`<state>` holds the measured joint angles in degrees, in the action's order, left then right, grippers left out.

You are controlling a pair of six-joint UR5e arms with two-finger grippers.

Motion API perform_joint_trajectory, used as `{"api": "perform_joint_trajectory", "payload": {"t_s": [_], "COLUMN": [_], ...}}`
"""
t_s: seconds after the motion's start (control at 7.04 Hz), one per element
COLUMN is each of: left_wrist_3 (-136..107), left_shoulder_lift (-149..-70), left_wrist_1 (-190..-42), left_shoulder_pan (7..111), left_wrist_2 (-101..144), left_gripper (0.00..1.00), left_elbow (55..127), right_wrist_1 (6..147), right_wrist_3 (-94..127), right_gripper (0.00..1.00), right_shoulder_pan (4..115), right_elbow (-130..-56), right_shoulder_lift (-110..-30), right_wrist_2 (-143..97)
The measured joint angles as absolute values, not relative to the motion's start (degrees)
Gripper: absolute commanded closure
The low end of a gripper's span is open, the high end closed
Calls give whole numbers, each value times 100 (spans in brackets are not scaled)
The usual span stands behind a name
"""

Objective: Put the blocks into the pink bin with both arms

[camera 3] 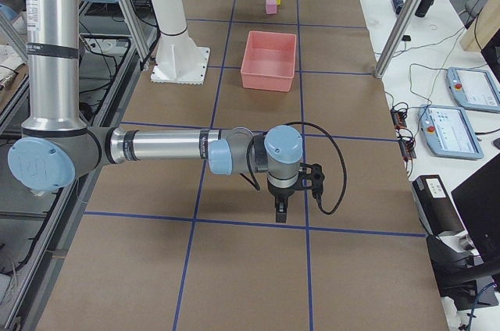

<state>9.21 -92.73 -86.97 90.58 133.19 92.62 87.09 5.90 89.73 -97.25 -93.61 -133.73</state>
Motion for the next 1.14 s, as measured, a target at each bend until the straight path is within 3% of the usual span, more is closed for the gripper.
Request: {"api": "perform_joint_trajectory", "payload": {"t_s": [0.71,1.14], "left_wrist_3": [921,323], "left_shoulder_lift": [-9354,-9711], "left_wrist_1": [-8723,-8847], "left_shoulder_pan": [9039,8793], "left_wrist_2": [13352,13556], "left_gripper": [0,0], "left_elbow": [9259,9722], "right_wrist_1": [8685,8695], "right_wrist_3": [607,615], "right_gripper": [0,0], "right_shoulder_pan": [8966,8965], "right_elbow": [-9705,-9703], "right_shoulder_lift": [-9372,-9367], "right_wrist_2": [-13375,-13377]}}
